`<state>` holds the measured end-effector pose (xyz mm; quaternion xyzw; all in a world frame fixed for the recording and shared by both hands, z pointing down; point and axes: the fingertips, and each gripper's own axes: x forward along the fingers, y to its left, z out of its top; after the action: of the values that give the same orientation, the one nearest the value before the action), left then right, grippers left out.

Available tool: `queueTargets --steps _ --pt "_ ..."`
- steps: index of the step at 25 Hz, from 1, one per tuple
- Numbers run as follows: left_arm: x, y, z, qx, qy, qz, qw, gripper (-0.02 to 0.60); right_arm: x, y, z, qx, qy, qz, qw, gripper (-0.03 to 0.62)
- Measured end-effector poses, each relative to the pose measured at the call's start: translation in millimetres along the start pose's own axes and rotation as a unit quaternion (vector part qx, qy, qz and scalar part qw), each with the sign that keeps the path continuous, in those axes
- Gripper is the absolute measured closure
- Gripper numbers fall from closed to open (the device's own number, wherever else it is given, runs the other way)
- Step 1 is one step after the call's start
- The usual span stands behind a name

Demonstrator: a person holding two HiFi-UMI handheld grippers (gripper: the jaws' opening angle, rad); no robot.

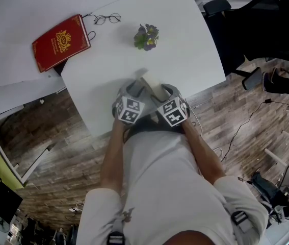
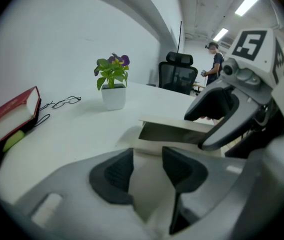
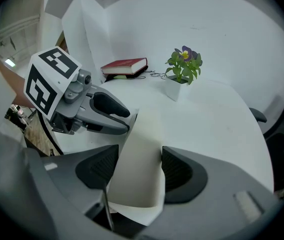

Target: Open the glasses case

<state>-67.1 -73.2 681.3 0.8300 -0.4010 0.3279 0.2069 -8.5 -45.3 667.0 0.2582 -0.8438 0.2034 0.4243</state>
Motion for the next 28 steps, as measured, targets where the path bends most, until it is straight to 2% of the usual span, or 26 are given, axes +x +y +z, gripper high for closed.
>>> queueTargets --steps 28 --pt "0.7 -0.7 -2.2 -0.007 0.002 0.003 1.0 0.402 -12.9 -8.5 2.0 0.015 -0.017 0.004 1.0 0.378"
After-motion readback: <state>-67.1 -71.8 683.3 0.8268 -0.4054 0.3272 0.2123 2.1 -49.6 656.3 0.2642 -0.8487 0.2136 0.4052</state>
